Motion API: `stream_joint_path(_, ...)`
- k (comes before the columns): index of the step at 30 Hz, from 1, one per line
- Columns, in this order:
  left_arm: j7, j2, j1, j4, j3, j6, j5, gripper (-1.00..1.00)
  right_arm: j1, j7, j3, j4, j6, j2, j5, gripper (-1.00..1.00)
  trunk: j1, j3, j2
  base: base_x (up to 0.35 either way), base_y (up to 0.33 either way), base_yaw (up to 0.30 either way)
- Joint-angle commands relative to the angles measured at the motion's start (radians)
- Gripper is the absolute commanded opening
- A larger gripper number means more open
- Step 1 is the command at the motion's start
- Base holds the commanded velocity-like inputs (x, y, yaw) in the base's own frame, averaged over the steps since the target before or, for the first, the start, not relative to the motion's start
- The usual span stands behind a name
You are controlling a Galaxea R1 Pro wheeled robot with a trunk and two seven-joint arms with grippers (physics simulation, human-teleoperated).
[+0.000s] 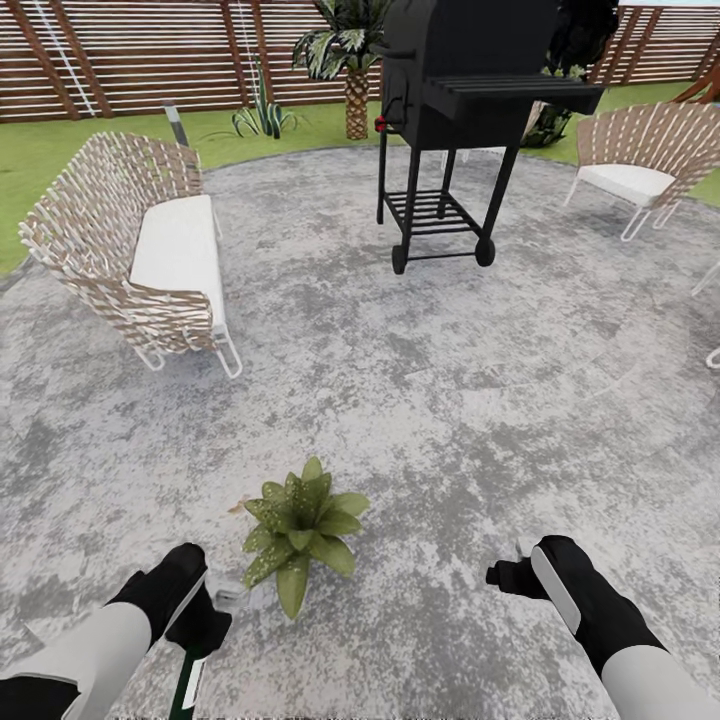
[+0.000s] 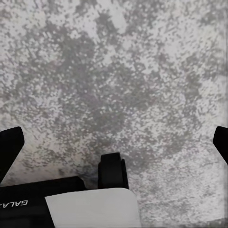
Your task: Pick up the pesticide atomizer in the garden and spray insectifuge to fully cover both potted plants in the garden.
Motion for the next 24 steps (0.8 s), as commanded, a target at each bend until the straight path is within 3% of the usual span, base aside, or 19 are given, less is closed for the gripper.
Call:
stream_joint_path(1,-0.011,0.001,0.001,-0.002,-0.003,0.002,-0.01,-1.0,0.0,-0.009,0.005,-0.001,0.003,-0.001,-0.011,1.0,0.0,-0.001,0.0,-0.052,-0.051,0.0)
stream_joint_path(8,-0.011,0.001,0.003,-0.001,-0.003,0.002,-0.011,-1.0,0.0,-0.009,0.005,-0.001,0.003,-0.001,-0.012,1.0,0.0,-0.001,0.0,-0.009,-0.009,0.013)
stream_joint_path(13,-0.011,0.001,0.0,-0.001,-0.003,0.002,-0.011,-1.0,0.0,-0.009,0.005,-0.001,0.003,-0.001,-0.012,1.0,0.0,-0.001,0.0,0.017,-0.018,0.174)
stream_joint_path(24,-0.011,0.0,-0.001,-0.002,-0.003,0.002,-0.011,-1.0,0.0,-0.01,0.005,-0.001,0.003,-0.001,-0.01,1.0,0.0,-0.001,0.0,0.165,-0.253,0.011)
